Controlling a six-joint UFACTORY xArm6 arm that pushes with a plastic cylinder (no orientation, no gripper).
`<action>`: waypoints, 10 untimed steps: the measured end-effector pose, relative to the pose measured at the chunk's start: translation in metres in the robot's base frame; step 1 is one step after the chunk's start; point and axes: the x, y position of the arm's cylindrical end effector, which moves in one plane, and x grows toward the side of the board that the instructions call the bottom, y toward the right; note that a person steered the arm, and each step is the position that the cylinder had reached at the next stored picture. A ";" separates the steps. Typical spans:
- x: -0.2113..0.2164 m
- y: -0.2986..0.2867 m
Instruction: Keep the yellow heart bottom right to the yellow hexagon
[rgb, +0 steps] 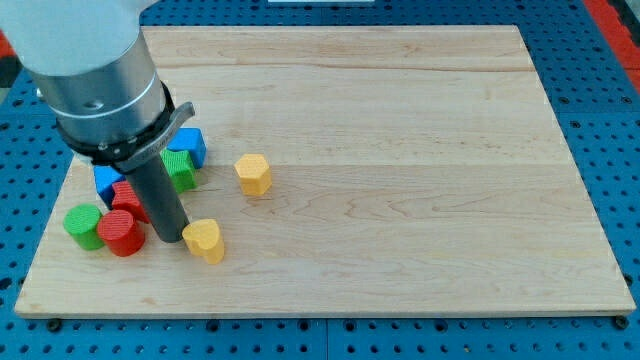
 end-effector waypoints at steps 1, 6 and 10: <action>0.000 0.008; 0.032 0.067; -0.003 0.082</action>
